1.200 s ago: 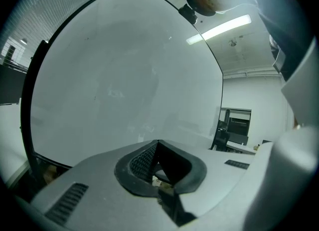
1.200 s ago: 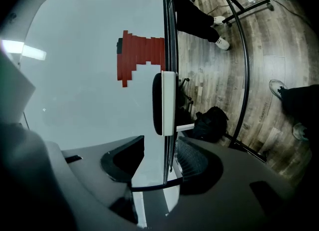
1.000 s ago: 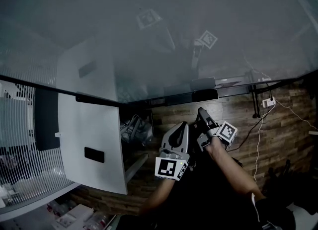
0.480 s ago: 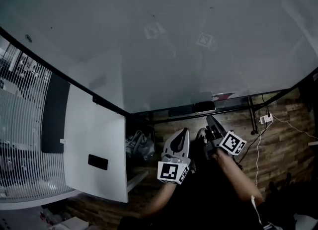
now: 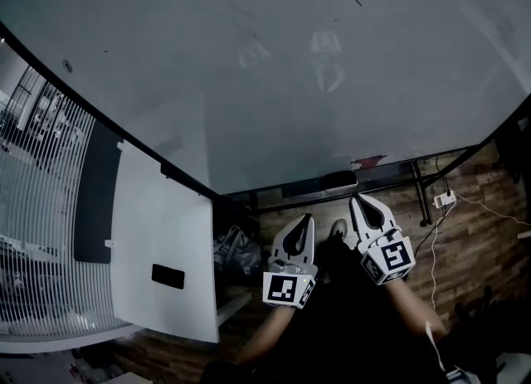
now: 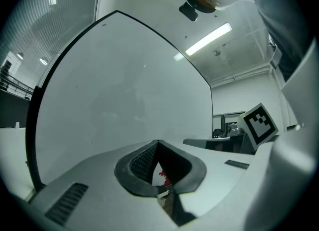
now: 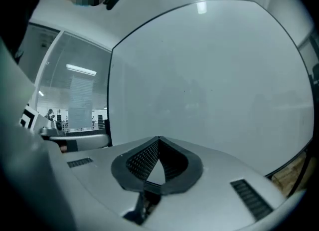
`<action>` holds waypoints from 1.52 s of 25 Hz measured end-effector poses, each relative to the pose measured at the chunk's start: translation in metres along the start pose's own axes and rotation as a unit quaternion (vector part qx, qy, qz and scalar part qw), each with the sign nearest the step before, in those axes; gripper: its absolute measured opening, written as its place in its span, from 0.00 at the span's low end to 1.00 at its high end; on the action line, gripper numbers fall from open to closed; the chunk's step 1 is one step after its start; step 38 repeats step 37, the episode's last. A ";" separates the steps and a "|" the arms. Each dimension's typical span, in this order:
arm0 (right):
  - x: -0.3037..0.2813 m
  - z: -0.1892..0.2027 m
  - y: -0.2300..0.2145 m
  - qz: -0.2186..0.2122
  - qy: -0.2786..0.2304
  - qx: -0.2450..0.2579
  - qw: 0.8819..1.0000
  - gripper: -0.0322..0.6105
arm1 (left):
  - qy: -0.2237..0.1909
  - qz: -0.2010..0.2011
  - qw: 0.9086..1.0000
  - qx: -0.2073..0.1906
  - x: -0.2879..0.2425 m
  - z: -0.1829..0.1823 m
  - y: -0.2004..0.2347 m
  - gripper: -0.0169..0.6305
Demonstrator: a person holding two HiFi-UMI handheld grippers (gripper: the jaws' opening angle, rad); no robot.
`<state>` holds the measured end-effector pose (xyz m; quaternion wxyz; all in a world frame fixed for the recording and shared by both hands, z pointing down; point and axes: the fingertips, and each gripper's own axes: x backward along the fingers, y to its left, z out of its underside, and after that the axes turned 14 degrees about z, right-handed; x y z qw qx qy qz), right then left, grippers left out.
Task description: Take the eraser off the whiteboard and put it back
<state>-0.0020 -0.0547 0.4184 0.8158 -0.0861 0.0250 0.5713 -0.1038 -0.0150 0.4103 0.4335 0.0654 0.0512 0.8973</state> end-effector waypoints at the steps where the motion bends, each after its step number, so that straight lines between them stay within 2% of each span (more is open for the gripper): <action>1: 0.003 0.000 0.002 0.003 -0.003 0.014 1.000 0.07 | 0.000 0.001 1.000 -0.005 0.000 0.000 -0.001 0.04; 6: 0.005 0.034 -0.004 0.021 0.034 0.026 0.999 0.07 | 0.015 0.002 1.000 -0.007 0.001 0.015 0.000 0.04; 19: 0.003 0.024 0.007 0.008 0.007 0.047 0.999 0.07 | 0.020 0.010 1.000 -0.010 0.002 0.016 0.002 0.04; 25: 0.001 0.025 0.008 0.004 0.016 0.040 0.999 0.07 | 0.025 0.008 1.000 -0.007 0.002 0.017 0.003 0.04; 32: 0.003 0.023 0.012 -0.005 0.003 0.043 0.999 0.07 | 0.028 0.007 1.000 -0.006 0.002 0.018 0.002 0.04; 38: 0.005 0.025 0.014 -0.007 0.009 0.045 0.999 0.07 | 0.023 0.009 1.000 0.008 0.004 0.020 0.002 0.04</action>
